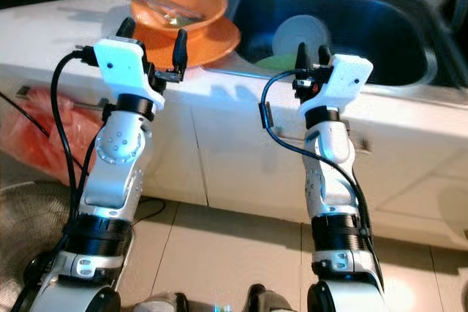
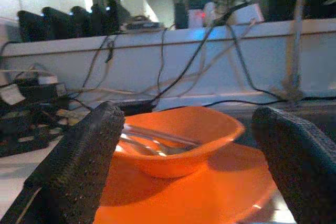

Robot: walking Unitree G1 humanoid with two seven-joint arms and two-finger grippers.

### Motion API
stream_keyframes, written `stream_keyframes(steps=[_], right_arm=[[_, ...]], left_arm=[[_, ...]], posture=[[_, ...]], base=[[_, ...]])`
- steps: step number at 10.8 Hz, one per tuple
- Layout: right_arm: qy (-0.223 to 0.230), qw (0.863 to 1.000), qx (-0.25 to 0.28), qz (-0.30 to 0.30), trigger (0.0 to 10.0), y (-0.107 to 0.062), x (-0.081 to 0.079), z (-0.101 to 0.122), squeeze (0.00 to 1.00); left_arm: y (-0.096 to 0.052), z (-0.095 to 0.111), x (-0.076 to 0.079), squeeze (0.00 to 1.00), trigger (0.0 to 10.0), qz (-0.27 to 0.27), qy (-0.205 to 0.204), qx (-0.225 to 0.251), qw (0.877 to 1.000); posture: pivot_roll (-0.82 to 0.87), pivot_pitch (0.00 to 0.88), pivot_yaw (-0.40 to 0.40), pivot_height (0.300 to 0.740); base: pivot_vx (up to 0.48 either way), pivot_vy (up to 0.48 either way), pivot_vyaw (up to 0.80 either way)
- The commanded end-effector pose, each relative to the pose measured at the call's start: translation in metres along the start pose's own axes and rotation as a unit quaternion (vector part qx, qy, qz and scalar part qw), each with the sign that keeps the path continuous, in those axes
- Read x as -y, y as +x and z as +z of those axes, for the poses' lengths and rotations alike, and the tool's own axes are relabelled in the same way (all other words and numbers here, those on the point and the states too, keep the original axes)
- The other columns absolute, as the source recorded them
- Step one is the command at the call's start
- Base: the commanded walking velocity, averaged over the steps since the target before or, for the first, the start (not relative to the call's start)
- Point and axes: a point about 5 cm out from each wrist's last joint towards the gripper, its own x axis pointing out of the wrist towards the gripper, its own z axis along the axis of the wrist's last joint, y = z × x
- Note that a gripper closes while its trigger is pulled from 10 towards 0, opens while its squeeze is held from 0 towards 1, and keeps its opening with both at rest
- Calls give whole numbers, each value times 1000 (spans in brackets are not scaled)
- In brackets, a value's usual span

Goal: Kitchen organization

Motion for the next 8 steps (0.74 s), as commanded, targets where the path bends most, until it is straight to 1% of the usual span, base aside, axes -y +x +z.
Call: stream_keyframes(steps=[1,3,5,8], right_arm=[[3,1000,-2,-2,10000,0,3,0,0],[-2,1000,0,0,10000,0,2,0,0],[1,1000,-1,0,10000,0,1,0,0],[3,1000,-4,-2,10000,0,3,0,0]], left_arm=[[1,7,5,0,10000,-7,0,12,1000],[1,8,7,0,10000,-13,-5,16,1000],[1,13,10,0,10000,-20,-10,30,999],[1,14,11,0,10000,-22,-13,30,999]], posture=[[120,169,-24,740],[119,166,-24,740],[121,165,-24,740],[120,172,-27,740]], base=[[296,0,0],[294,0,0],[0,0,0],[0,0,0]])
